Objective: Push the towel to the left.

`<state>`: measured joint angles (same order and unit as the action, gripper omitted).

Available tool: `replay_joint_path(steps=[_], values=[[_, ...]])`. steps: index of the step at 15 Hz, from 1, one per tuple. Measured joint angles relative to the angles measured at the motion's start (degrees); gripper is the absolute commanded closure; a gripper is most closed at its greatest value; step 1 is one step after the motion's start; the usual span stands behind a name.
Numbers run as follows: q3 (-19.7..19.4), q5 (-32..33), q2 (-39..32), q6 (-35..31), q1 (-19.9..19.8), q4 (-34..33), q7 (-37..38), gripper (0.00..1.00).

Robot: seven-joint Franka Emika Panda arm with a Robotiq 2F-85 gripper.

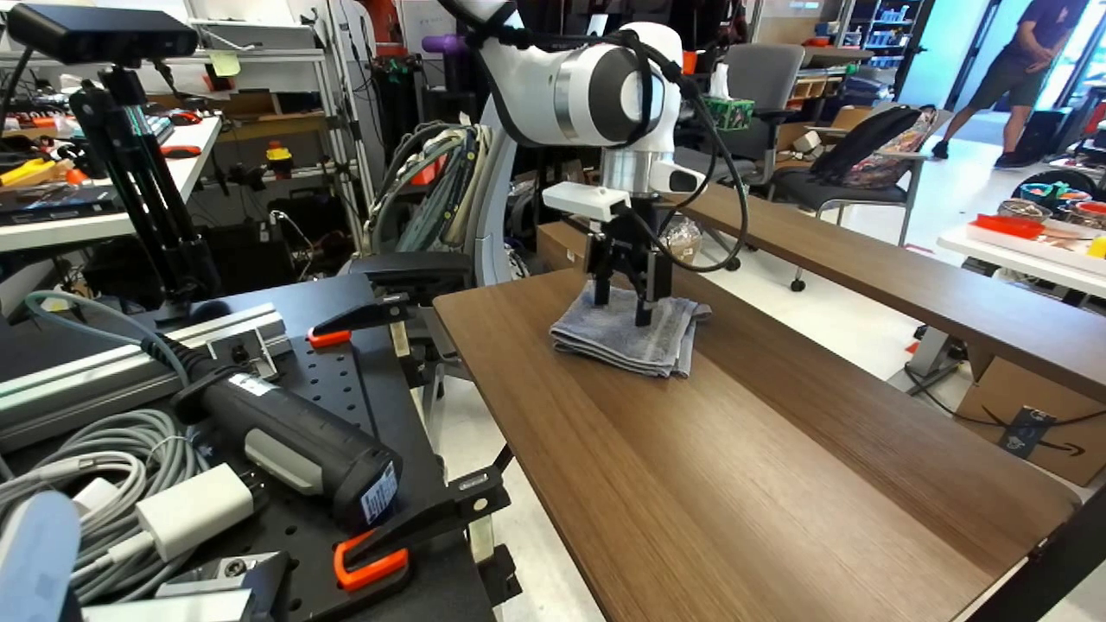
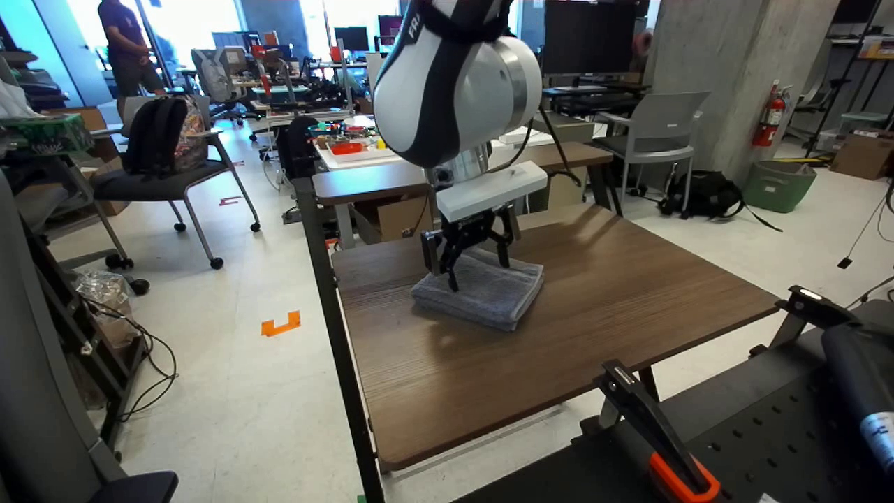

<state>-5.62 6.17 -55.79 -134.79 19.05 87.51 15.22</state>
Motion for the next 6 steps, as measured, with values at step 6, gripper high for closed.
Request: replay_joint_path(steps=[6], values=[[0.71,0.36,12.69,0.06,1.40,11.46,1.29,0.00]])
